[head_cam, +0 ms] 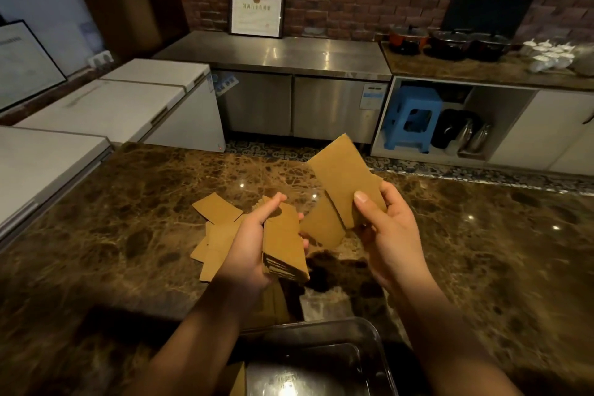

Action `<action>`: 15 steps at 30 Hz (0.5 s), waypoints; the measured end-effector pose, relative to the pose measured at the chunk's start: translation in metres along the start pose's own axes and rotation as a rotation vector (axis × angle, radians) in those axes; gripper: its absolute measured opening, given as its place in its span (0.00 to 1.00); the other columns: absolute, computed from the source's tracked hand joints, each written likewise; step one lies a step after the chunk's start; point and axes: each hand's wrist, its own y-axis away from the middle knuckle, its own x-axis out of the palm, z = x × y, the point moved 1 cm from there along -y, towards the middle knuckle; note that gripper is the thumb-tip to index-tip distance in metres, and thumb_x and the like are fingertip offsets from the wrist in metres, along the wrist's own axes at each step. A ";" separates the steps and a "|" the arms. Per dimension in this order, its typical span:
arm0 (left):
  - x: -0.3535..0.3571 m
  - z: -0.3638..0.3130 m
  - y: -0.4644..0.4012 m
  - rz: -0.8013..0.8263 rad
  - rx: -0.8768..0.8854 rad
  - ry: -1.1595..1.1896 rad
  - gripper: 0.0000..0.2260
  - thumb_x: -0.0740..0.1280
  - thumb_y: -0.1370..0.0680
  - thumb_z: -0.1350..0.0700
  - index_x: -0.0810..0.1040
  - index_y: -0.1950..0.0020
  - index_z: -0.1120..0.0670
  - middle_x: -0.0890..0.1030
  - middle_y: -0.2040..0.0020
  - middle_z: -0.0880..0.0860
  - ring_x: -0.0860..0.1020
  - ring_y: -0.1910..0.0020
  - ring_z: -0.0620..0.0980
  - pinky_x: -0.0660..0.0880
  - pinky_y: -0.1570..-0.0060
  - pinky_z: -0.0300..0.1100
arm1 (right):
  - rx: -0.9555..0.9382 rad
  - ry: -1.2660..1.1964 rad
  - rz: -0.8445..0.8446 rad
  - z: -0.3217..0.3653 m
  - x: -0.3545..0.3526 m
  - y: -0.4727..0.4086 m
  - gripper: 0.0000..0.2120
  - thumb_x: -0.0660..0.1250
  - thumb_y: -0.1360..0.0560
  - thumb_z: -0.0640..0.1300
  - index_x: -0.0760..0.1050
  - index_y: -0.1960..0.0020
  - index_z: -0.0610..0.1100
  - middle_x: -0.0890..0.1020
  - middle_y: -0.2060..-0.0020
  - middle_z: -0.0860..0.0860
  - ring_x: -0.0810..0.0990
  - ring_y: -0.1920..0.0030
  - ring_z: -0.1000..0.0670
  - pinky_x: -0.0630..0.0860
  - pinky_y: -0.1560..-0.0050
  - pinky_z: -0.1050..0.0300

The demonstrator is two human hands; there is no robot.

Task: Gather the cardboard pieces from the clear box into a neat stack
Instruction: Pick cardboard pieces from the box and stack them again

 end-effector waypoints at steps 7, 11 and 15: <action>0.006 0.001 0.003 0.101 0.043 -0.162 0.10 0.71 0.29 0.48 0.87 0.50 0.46 0.88 0.52 0.54 0.86 0.60 0.51 0.81 0.67 0.45 | 0.187 -0.068 -0.051 -0.011 0.018 0.001 0.10 0.64 0.19 0.43 0.79 0.39 0.46 0.88 0.50 0.48 0.86 0.46 0.48 0.81 0.52 0.53; 0.005 -0.001 0.001 0.038 -0.061 -0.018 0.18 0.72 0.29 0.49 0.83 0.43 0.55 0.85 0.56 0.60 0.83 0.64 0.57 0.81 0.67 0.48 | -0.138 -0.152 0.001 -0.004 0.015 0.002 0.09 0.73 0.26 0.49 0.81 0.47 0.55 0.87 0.50 0.51 0.86 0.48 0.49 0.82 0.53 0.55; -0.002 -0.009 -0.002 0.036 -0.090 -0.019 0.23 0.73 0.29 0.44 0.81 0.40 0.56 0.85 0.53 0.60 0.84 0.60 0.58 0.82 0.61 0.51 | -0.402 0.077 0.273 0.001 0.012 0.007 0.11 0.74 0.30 0.41 0.84 0.55 0.57 0.87 0.47 0.53 0.80 0.37 0.48 0.76 0.37 0.50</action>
